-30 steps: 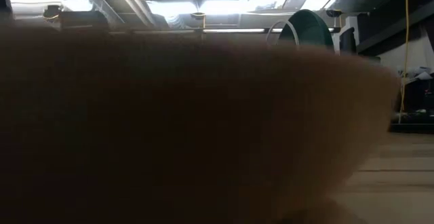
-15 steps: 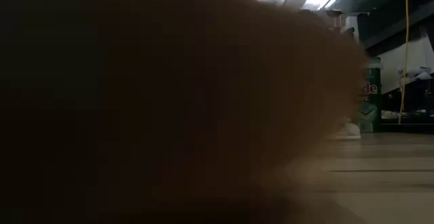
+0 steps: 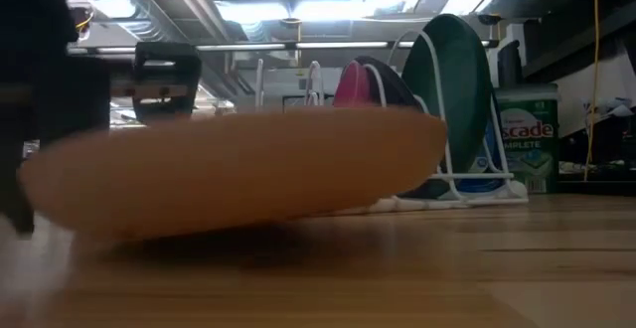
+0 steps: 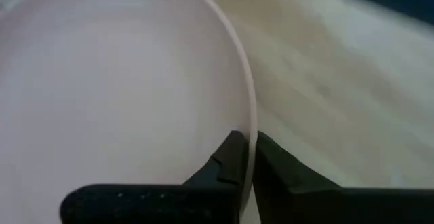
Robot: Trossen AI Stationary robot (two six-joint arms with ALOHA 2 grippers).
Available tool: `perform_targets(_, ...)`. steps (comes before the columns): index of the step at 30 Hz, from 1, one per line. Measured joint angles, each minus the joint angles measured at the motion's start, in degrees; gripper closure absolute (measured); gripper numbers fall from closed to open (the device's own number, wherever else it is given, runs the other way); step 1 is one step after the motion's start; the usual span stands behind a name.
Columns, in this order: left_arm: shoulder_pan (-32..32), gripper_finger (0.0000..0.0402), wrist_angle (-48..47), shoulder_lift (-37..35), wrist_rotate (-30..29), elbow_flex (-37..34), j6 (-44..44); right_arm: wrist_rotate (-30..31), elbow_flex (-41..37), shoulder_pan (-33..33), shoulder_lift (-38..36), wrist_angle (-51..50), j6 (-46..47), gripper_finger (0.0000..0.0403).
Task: Sort dishes
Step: Put the light orange plate in the dish rack
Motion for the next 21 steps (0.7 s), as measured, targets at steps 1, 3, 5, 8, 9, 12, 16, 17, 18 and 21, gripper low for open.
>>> perform_targets(1,0.0,0.0394,1.2,-0.3,0.1,0.0,-1.9,0.8,0.0,0.0,0.0,0.9,0.0,0.0217)
perform_targets(3,0.1,0.0397,2.6,-1.7,0.4,0.0,-5.6,1.6,0.0,0.0,0.0,2.7,-0.2,0.0217)
perform_targets(5,0.4,0.0397,3.6,-3.4,0.6,-0.1,-8.8,1.6,0.0,0.0,0.0,4.5,-0.6,0.0217)
perform_targets(8,0.7,0.0399,3.7,-6.8,0.8,-0.1,-13.7,1.7,0.0,0.0,-0.2,6.4,-2.3,0.0217)
perform_targets(9,0.9,0.0399,3.8,-8.1,0.9,-0.1,-16.0,1.9,0.0,0.0,-0.4,6.8,-3.2,0.0217)
perform_targets(12,1.1,0.04,4.2,-12.4,0.7,-0.1,-21.9,2.9,0.0,0.0,-1.4,6.4,-5.0,0.0217)
perform_targets(16,1.2,0.04,6.7,-17.7,-2.3,-0.1,-27.5,4.8,0.0,0.0,-3.9,5.9,-8.1,0.0217)
perform_targets(17,1.2,0.04,7.4,-19.0,-3.6,-0.1,-28.6,5.3,0.0,0.0,-4.7,5.9,-8.9,0.0217)
perform_targets(18,1.3,0.04,8.3,-20.2,-5.3,-0.1,-29.5,5.9,0.0,0.0,-5.7,6.0,-9.5,0.0217)
perform_targets(21,1.3,0.04,10.4,-23.3,-12.1,-0.1,-32.3,7.4,0.0,0.0,-9.2,5.9,-11.7,0.0217)
